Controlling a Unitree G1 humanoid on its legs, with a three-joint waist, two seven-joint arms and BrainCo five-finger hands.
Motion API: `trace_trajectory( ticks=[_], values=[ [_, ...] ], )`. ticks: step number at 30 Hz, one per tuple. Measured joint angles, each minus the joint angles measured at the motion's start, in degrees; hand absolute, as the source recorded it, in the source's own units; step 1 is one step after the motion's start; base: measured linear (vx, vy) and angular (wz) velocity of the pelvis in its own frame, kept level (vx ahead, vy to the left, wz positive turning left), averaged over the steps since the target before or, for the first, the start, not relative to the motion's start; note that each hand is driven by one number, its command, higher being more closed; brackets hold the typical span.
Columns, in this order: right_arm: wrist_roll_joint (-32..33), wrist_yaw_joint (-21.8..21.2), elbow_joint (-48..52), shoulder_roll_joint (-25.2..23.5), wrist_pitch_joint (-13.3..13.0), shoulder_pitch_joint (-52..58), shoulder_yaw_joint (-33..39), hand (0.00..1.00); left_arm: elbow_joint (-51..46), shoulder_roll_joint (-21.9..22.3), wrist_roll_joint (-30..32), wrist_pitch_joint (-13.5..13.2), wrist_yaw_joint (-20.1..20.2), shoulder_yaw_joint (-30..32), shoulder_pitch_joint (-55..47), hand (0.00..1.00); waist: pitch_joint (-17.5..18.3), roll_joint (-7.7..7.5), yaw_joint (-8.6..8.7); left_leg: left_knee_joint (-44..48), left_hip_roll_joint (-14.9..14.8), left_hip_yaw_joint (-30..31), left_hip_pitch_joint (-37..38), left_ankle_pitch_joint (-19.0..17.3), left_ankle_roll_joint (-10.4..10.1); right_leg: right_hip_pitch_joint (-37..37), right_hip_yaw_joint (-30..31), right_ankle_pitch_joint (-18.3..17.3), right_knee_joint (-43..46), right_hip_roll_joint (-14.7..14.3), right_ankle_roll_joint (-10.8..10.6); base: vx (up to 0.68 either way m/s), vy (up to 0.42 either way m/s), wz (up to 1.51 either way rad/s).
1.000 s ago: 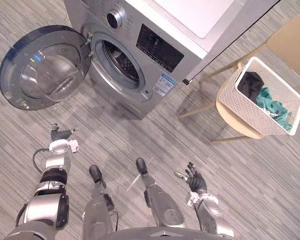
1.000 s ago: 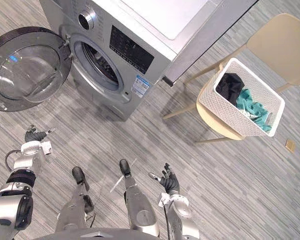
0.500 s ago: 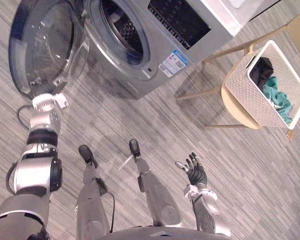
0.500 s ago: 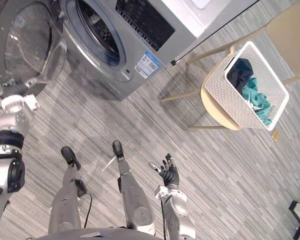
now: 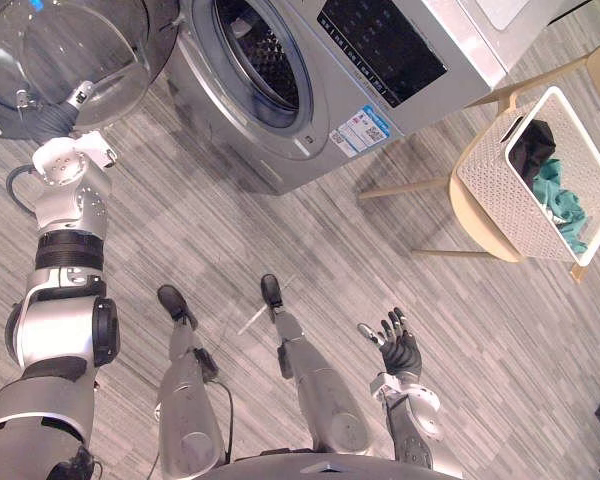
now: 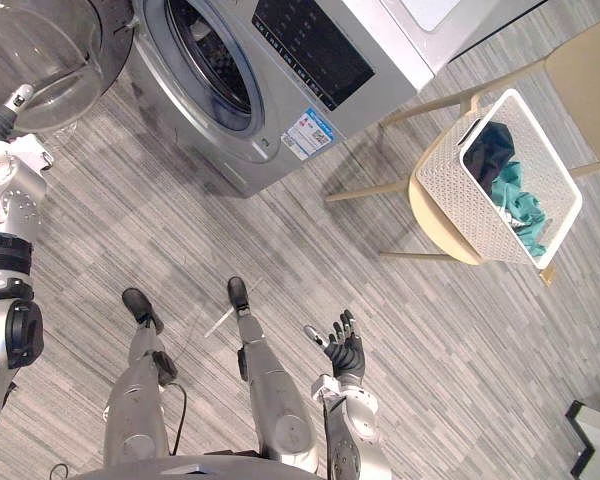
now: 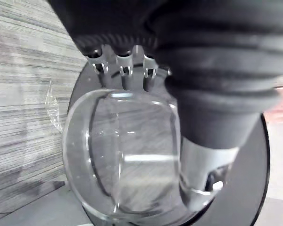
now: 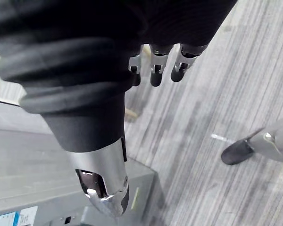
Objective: Pick up the laundry basket with both hands and put the clothes into the washing machine.
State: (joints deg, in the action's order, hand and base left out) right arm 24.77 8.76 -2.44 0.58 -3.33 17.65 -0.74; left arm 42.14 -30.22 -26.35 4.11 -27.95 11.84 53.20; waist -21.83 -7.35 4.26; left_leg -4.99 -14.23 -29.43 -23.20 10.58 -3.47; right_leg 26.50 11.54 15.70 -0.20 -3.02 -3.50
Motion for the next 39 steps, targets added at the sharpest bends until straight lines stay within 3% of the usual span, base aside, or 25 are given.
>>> trace_trajectory(
  ticks=[6,9,12,16,18,23,26,30,35,37,39],
  values=[
    [-0.47,-0.11,-0.43,0.31,0.19,-0.03,-0.31,0.0,-3.64,3.53,1.02,-0.37,0.35,2.37,-11.99,0.0,0.2,0.73,-1.2,0.01,0.91,0.14,2.4,0.37,-0.55,-3.63,-1.67,-6.24,-0.02,1.32,0.98,0.0,-0.097,0.21],
    [-2.88,-0.78,-5.31,1.18,1.33,-0.79,0.06,0.0,-2.91,9.51,4.49,-0.19,2.12,3.99,-22.01,0.0,0.65,2.19,-1.3,0.02,1.23,2.27,4.65,0.92,-1.37,-6.91,-3.31,-9.19,-0.04,1.56,1.06,0.0,-0.151,0.3],
    [-5.04,-0.94,-15.41,1.5,2.78,-4.06,3.66,0.0,0.52,16.3,5.31,-0.13,4.95,3.64,-30.63,0.0,1.96,4.56,-1.19,0.05,1.94,4.51,6.9,1.67,-0.75,-9.6,-5.09,-11.14,1.45,1.67,1.02,0.01,-0.053,0.32],
    [-7.64,-1.25,-30.3,2.79,4.74,-9.31,9.69,0.0,4.55,21.45,6.04,-0.09,9.87,2.51,-41.24,0.0,3.9,6.93,-1.49,0.04,3.26,6.72,9.69,1.55,-0.52,-12.1,-6.6,-14.09,4.48,2.64,0.6,0.01,-0.01,0.36],
    [-10.95,-2.18,-39.16,3.94,6.0,-11.41,13.36,0.0,7.41,23.74,9.56,-0.08,12.78,2.09,-47.13,0.0,5.96,8.52,-2.13,0.03,4.32,7.82,10.88,0.57,-0.44,-13.71,-7.65,-15.27,5.02,3.44,-0.01,0.02,0.011,0.31],
    [-15.24,-2.42,-52.92,4.99,7.63,-14.01,24.07,0.0,15.38,27.75,13.18,0.67,16.62,6.95,-55.42,0.0,9.33,9.96,-3.03,0.0,7.01,9.16,14.59,-0.89,0.92,-18.26,-8.56,-17.13,4.59,5.87,-1.15,0.03,0.034,0.21],
    [-16.42,-2.32,-56.37,4.97,8.84,-14.2,29.21,0.0,17.84,28.45,15.28,1.59,17.14,9.58,-57.52,0.0,10.35,9.72,-3.68,-0.01,8.16,9.64,16.13,-1.33,1.46,-20.26,-8.33,-17.3,3.77,6.83,-1.36,0.03,0.043,0.16],
    [-17.33,-2.17,-57.15,4.42,8.82,-15.18,30.66,0.0,19.55,27.92,16.71,2.12,17.16,9.59,-58.28,0.0,11.4,8.9,-3.65,-0.01,8.99,9.03,16.3,-1.48,1.7,-20.24,-5.3,-17.35,3.12,6.87,-1.22,0.01,0.033,-0.09],
    [-15.47,-2.22,-53.55,0.45,7.9,-16.46,30.16,0.0,20.38,25.83,22.57,2.2,18.3,7.66,-57.73,0.0,11.52,5.18,-3.5,0.01,8.89,0.8,16.45,-2.31,2.84,-16.18,2.25,-16.85,2.73,6.33,1.19,-0.03,0.032,-0.79],
    [-14.97,-2.27,-52.53,-1.01,7.44,-16.12,30.15,0.0,20.3,24.96,25.94,2.31,18.56,7.14,-58.04,0.0,11.2,3.87,-2.98,0.03,8.39,-3.19,17.81,-3.0,2.99,-15.37,2.18,-18.07,2.52,6.48,4.87,-0.02,0.042,-1.08],
    [-15.01,-2.26,-52.39,-1.45,7.26,-15.73,28.29,0.0,20.18,24.48,29.13,2.48,18.92,7.07,-58.86,0.0,11.27,3.86,-2.57,-0.02,6.21,-8.73,20.92,-4.25,2.73,-15.37,-2.01,-21.31,3.56,7.0,10.28,-0.02,0.041,-1.4]
  ],
)
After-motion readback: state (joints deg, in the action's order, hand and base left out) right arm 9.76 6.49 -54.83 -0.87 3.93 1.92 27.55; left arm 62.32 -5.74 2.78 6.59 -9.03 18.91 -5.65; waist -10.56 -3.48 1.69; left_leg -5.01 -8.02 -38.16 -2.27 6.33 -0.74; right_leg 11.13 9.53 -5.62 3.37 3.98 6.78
